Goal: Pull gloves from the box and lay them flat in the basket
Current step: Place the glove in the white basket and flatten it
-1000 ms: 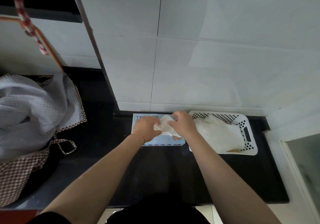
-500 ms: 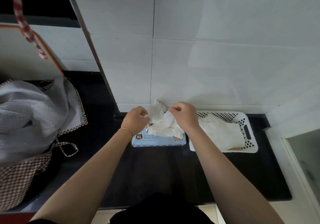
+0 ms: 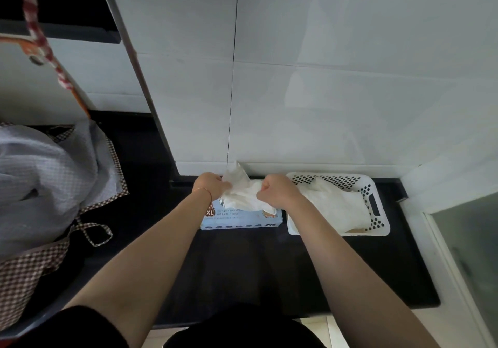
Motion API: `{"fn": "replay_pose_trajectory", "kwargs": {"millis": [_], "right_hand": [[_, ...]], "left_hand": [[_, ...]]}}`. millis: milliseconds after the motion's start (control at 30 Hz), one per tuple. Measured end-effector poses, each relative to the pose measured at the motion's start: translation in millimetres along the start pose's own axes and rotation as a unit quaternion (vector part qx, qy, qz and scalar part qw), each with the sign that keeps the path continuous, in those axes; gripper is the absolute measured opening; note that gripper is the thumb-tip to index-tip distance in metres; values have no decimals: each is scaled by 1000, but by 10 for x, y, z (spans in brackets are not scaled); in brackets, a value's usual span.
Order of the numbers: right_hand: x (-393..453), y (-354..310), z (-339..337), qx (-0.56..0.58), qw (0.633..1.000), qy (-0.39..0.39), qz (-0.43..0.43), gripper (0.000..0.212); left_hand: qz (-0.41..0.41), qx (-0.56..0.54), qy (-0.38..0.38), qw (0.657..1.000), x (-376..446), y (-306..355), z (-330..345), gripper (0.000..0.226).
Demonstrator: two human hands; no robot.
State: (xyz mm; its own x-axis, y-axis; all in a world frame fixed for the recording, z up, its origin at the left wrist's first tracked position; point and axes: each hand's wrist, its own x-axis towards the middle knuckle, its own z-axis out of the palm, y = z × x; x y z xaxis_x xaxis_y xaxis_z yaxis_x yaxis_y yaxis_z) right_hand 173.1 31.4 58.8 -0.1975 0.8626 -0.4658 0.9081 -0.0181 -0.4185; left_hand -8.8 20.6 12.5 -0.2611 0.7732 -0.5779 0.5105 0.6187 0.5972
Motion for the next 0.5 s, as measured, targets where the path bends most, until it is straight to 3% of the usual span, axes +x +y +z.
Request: {"fn": "replay_pose_trajectory", "kwargs": {"millis": [33, 133, 167, 233, 300, 433, 500], "right_hand": [[-11, 20, 20, -34, 999, 22, -6, 8], [-33, 10, 132, -74, 979, 136, -132, 36], [-43, -19, 193, -67, 973, 130, -177, 35], [5, -63, 376, -115, 973, 47, -196, 33], [49, -55, 578, -185, 970, -22, -157, 44], [49, -5, 720, -190, 970, -92, -117, 71], [75, -12, 711, -155, 979, -79, -109, 54]], "left_hand": [[3, -5, 11, 1000, 10, -3, 1, 15], [74, -70, 54, 993, -1, 24, -11, 26], [98, -100, 64, 988, -24, 45, -23, 26], [124, -131, 83, 980, -74, 73, -57, 25], [135, -162, 94, 973, -126, 84, -97, 26], [158, -251, 86, 951, -250, 214, -241, 31], [182, -282, 68, 940, -333, 352, -370, 35]]}}
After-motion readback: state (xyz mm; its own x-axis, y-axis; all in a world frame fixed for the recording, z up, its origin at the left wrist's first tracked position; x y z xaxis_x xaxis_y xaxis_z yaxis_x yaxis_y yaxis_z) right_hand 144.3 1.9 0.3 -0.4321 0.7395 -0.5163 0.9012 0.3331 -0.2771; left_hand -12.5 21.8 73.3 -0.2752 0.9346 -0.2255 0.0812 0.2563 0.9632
